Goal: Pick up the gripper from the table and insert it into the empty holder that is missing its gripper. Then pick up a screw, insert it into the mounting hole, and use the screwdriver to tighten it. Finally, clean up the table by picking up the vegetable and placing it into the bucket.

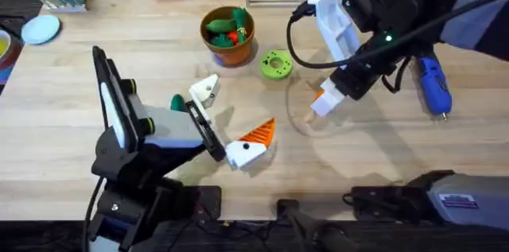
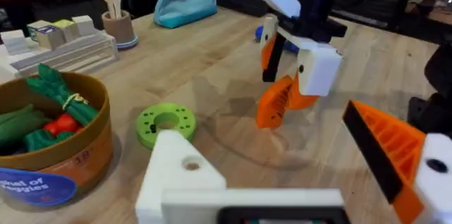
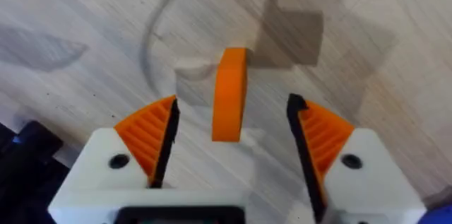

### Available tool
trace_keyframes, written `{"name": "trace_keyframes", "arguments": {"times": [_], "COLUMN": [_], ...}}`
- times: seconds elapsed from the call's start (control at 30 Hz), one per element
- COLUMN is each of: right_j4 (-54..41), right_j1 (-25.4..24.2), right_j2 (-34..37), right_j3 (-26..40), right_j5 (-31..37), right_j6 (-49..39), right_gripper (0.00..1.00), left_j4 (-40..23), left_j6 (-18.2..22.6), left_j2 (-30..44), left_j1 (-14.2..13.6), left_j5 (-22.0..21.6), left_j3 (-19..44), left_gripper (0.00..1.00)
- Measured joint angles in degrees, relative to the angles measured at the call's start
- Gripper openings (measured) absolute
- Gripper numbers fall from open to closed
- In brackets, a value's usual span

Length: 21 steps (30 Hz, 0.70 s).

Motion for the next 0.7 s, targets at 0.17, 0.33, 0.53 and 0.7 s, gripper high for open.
{"name": "trace_keyframes", "arguments": {"times": [0.17, 0.33, 0.53, 0.7], "right_j4": [0.0, 0.0, -0.2, -0.3], "right_j1": [0.0, 0.0, 0.0, 0.0], "right_j2": [0.0, 0.0, 0.0, 0.0], "right_j3": [0.0, 0.0, 0.0, 0.0], "right_j5": [0.0, 0.0, 0.0, 0.0], "right_j6": [0.0, 0.0, 0.0, 0.0], "right_gripper": [0.761, 0.571, 0.538, 0.423], "left_j4": [0.0, 0.0, 0.0, 0.0], "left_j6": [0.0, 0.0, 0.0, 0.0], "left_j2": [0.0, 0.0, 0.0, 0.0], "left_j1": [0.0, 0.0, 0.0, 0.0], "left_j5": [0.0, 0.0, 0.0, 0.0], "left_j3": [0.0, 0.0, 0.0, 0.0], "left_gripper": [0.993, 0.992, 0.993, 0.993]}}
